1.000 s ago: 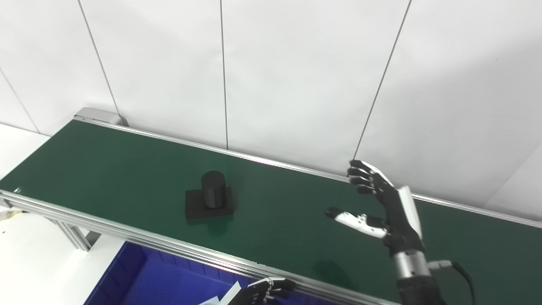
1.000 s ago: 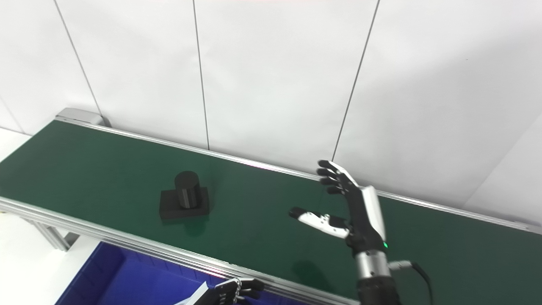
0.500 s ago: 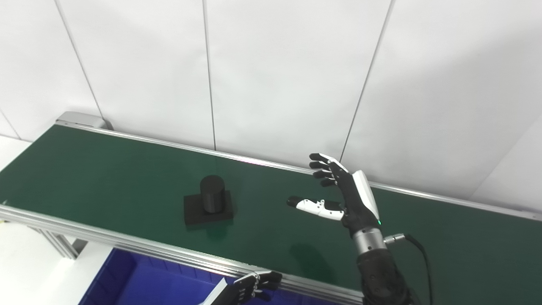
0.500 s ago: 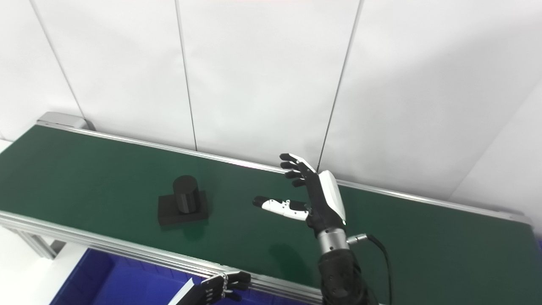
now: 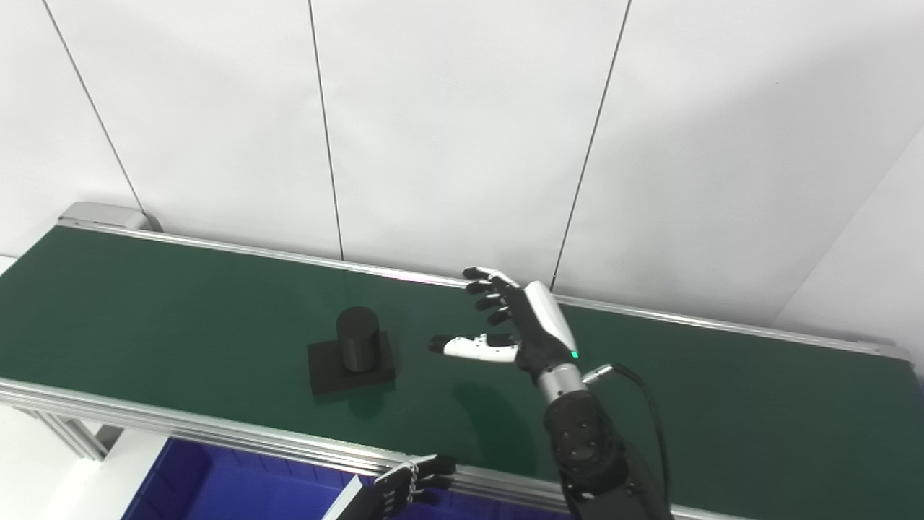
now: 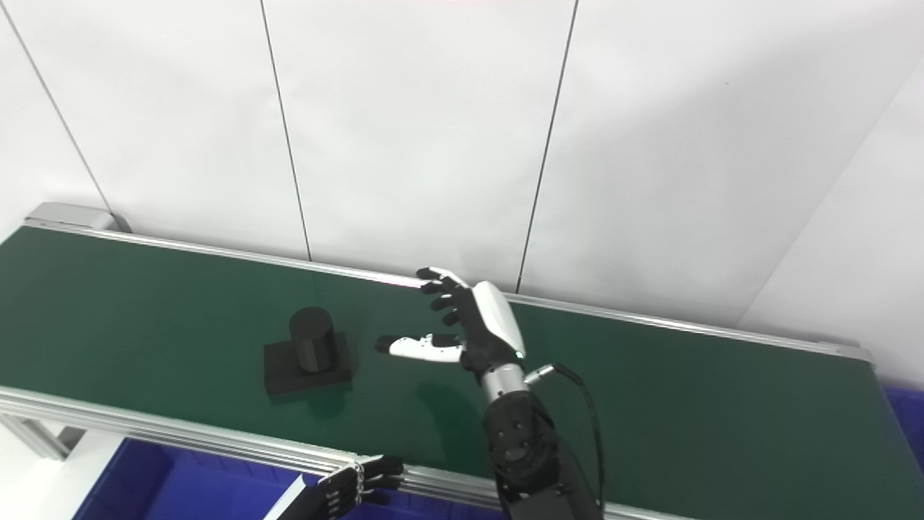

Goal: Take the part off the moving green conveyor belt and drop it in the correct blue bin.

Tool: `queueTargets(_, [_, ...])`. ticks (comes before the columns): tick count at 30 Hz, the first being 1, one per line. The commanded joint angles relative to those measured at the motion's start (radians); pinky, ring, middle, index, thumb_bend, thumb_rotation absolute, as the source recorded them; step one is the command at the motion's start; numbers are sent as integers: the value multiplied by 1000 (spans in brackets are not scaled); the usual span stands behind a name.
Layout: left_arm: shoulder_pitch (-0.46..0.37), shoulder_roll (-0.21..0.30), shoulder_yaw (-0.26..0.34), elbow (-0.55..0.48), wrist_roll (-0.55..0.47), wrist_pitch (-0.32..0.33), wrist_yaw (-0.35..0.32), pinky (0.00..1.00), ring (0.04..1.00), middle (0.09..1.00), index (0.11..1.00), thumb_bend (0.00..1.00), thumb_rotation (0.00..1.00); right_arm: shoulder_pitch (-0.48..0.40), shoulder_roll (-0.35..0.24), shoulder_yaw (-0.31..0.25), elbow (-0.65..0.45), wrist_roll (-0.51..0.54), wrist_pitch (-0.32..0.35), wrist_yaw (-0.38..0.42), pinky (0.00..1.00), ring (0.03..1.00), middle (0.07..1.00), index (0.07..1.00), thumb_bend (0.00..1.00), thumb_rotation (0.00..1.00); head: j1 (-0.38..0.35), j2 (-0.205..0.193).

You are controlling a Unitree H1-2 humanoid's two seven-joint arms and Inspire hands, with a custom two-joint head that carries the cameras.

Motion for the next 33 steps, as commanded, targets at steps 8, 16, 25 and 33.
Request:
queueTargets(8, [-7, -5, 14, -25, -14, -38, -39, 764, 813, 849, 832, 815, 161, -101, 31, 50, 110, -14, -25, -43, 631, 731, 790, 825, 896, 443, 2, 5])
queueTargets(16, [-7, -5, 3, -30, 6, -37, -29, 799, 830, 837, 819, 831, 194, -137, 54, 92, 218, -20, -43, -73, 627, 731, 803, 826, 905, 426, 13, 6])
queueTargets(25, [-8, -3, -11, -30, 24, -37, -17, 816, 835, 835, 826, 833, 217, -183, 68, 129, 326, -11, -64, -84, 670, 771, 834, 847, 914, 400, 19, 8])
queueTargets(33, [-5, -1, -21, -36, 31, -38, -7, 804, 838, 842, 833, 830, 221, -208, 82, 168, 398, -21, -89, -116, 708, 804, 853, 855, 900, 393, 28, 12])
